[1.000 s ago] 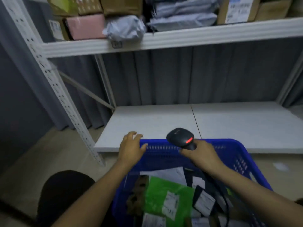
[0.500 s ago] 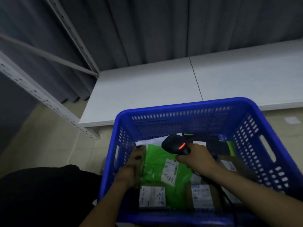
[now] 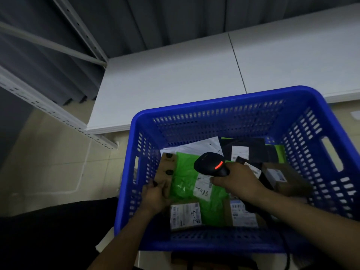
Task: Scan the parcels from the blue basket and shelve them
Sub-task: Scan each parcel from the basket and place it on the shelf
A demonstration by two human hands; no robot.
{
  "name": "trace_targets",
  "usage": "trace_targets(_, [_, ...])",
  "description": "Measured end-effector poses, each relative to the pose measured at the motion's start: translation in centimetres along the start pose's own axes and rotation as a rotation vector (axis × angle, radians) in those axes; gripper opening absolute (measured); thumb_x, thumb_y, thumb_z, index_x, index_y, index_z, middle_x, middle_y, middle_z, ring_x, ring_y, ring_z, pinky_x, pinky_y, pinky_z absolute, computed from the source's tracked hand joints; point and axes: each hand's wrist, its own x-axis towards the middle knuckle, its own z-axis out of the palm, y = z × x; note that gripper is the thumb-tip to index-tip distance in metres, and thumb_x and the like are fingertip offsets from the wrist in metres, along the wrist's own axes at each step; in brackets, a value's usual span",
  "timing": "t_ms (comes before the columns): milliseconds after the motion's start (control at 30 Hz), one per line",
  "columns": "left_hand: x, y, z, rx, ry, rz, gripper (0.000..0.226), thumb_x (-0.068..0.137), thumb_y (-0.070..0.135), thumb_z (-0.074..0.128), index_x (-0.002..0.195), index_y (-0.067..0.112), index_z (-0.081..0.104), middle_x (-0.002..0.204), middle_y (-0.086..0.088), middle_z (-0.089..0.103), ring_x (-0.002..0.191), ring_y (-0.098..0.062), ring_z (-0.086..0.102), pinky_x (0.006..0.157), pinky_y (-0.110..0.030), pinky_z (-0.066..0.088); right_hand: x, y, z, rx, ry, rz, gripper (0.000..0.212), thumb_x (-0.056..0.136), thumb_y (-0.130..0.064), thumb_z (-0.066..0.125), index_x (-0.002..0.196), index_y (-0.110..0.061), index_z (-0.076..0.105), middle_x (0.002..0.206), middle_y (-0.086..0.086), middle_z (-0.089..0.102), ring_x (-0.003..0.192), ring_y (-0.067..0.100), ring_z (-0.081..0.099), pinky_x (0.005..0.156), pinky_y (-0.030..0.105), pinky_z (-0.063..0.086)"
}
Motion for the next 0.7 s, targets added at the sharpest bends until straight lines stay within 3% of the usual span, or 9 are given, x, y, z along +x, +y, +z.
trace_targets(167, [-0.4, 0.0, -0.1, -0.236, 0.141, 0.01, 0.102, 0.051, 0.061, 0.056, 0.147, 0.036, 0.034, 0.122, -0.008, 0.062, 0.108, -0.029, 0.056, 0.096, -0.034, 0.047, 0.0, -0.3, 0.0, 0.038, 0.027, -0.012, 0.025, 0.082, -0.022, 0.074, 0.082, 0.0, 0.062, 0.073, 0.018, 0.062, 0.06, 0.02, 0.056, 0.052, 0.025, 0.039])
trace_targets(267, [-1.5, 1.1, -1.6, -0.509, 0.271, 0.057, 0.081, 0.057, 0.04, 0.07, 0.136, 0.028, 0.053, 0.111, 0.001, 0.069, 0.098, -0.014, 0.063, 0.087, -0.034, 0.055, 0.0, -0.5, -0.4, 0.103, 0.05, -0.009, 0.027, 0.083, -0.02, 0.074, 0.09, 0.004, 0.065, 0.07, 0.012, 0.062, 0.053, 0.014, 0.058, 0.051, 0.024, 0.044])
trace_targets(367, [-3.7, 3.4, -4.5, -0.77, 0.377, 0.051, 0.055, 0.069, 0.013, 0.077, 0.122, 0.022, 0.061, 0.108, 0.008, 0.065, 0.093, -0.002, 0.06, 0.078, -0.02, 0.054, -0.1, -1.1, -1.0, 0.304, 0.078, 0.014, 0.011, 0.085, -0.013, 0.071, 0.09, -0.004, 0.065, 0.066, 0.008, 0.063, 0.04, 0.002, 0.057, 0.041, 0.017, 0.044])
trace_targets(467, [-5.9, 5.3, -7.0, -0.927, 0.414, 0.163, 0.041, 0.077, 0.003, 0.071, 0.109, 0.027, 0.062, 0.099, 0.013, 0.062, 0.088, 0.004, 0.058, 0.068, -0.013, 0.053, -0.3, -1.6, -1.6, 0.591, 0.089, 0.049, 0.012, 0.087, -0.01, 0.069, 0.096, -0.003, 0.066, 0.081, 0.014, 0.067, 0.063, 0.013, 0.067, 0.047, 0.02, 0.051])
trace_targets(533, [-7.4, 6.2, -8.4, -1.003, 0.434, 0.272, 0.031, 0.076, 0.015, 0.071, 0.104, 0.028, 0.065, 0.105, 0.009, 0.063, 0.095, -0.002, 0.061, 0.076, -0.02, 0.055, -0.5, -1.8, -2.1, 0.735, 0.075, 0.064, 0.015, 0.087, -0.014, 0.071, 0.1, -0.008, 0.067, 0.101, 0.02, 0.07, 0.086, 0.026, 0.07, 0.067, 0.033, 0.059])
trace_targets(600, [-8.5, 6.9, -9.2, -1.032, 0.448, 0.356, 0.032, 0.069, 0.032, 0.067, 0.102, 0.033, 0.067, 0.114, 0.006, 0.061, 0.102, -0.001, 0.059, 0.085, -0.021, 0.053, -1.0, -2.0, -2.5, 0.872, 0.045, 0.089, 0.017, 0.086, -0.016, 0.071, 0.1, -0.008, 0.067, 0.11, 0.024, 0.068, 0.099, 0.035, 0.068, 0.088, 0.048, 0.056])
trace_targets(700, [-9.6, 7.9, -9.5, -0.974, 0.435, 0.479, 0.043, 0.071, 0.053, 0.063, 0.11, 0.036, 0.065, 0.122, 0.007, 0.058, 0.112, -0.001, 0.055, 0.092, -0.023, 0.051, -2.0, -2.6, -2.7, 1.067, -0.023, 0.077, 0.015, 0.089, -0.016, 0.066, 0.102, -0.008, 0.066, 0.106, 0.016, 0.069, 0.1, 0.034, 0.068, 0.087, 0.044, 0.055])
